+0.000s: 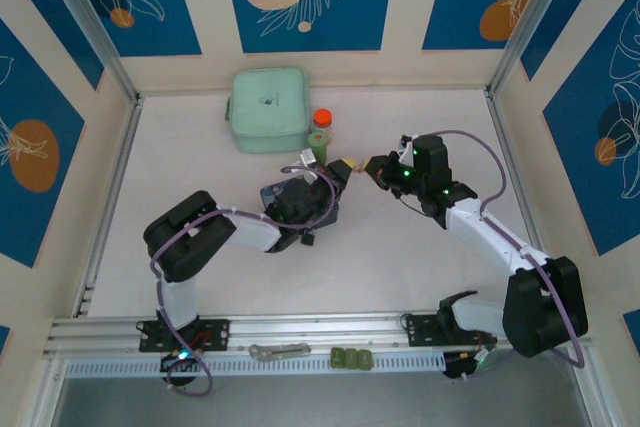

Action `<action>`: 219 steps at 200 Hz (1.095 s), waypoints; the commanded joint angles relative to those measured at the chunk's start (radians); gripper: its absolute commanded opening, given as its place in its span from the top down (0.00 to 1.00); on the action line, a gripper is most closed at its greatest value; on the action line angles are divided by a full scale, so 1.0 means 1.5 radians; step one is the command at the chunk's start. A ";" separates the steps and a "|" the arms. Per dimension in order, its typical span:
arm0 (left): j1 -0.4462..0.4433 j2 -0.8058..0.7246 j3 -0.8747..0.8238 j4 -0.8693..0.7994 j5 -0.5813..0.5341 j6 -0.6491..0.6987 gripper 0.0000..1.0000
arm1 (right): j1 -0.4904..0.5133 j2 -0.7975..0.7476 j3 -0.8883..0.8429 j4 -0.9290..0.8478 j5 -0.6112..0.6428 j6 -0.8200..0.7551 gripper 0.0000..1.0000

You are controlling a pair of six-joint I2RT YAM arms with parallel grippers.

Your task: Unlock a padlock with a key

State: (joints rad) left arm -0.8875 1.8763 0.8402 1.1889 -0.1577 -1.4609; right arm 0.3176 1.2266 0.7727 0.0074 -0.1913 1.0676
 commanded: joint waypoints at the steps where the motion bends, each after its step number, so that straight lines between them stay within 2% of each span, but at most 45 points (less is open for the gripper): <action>1: -0.001 -0.004 0.012 0.036 0.027 0.007 1.00 | -0.006 -0.011 0.010 -0.029 -0.011 -0.028 1.00; 7: 0.000 -0.006 0.011 0.032 0.030 0.010 1.00 | -0.007 -0.011 0.012 -0.033 -0.013 -0.031 0.99; 14: 0.001 -0.007 0.013 0.027 0.035 0.013 1.00 | -0.009 -0.012 0.013 -0.034 -0.017 -0.036 0.92; 39: 0.006 -0.011 0.010 0.020 0.053 0.022 1.00 | -0.015 -0.026 0.014 -0.040 -0.023 -0.056 0.53; 54: 0.017 -0.010 0.011 0.030 0.081 0.029 1.00 | -0.021 -0.040 0.012 -0.048 -0.023 -0.068 0.44; 82: 0.052 -0.011 0.010 0.077 0.173 0.063 1.00 | -0.052 -0.061 -0.002 -0.046 -0.058 -0.072 0.44; 109: 0.085 -0.031 0.001 0.080 0.238 0.092 1.00 | -0.091 -0.075 -0.055 0.056 -0.141 -0.041 0.45; 130: 0.091 -0.040 -0.002 0.075 0.257 0.116 1.00 | -0.094 -0.079 -0.081 0.135 -0.171 -0.021 0.50; 181: 0.089 -0.025 0.011 0.102 0.287 0.116 1.00 | -0.074 -0.045 -0.071 0.201 -0.191 -0.031 0.67; 219: 0.083 -0.024 0.005 0.112 0.280 0.112 1.00 | -0.053 -0.012 -0.052 0.205 -0.187 -0.049 0.70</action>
State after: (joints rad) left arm -0.7528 1.8530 0.8402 1.2861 0.2333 -1.3064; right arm 0.2184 1.1839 0.6594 0.2817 -0.4465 1.0210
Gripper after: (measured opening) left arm 0.051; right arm 0.306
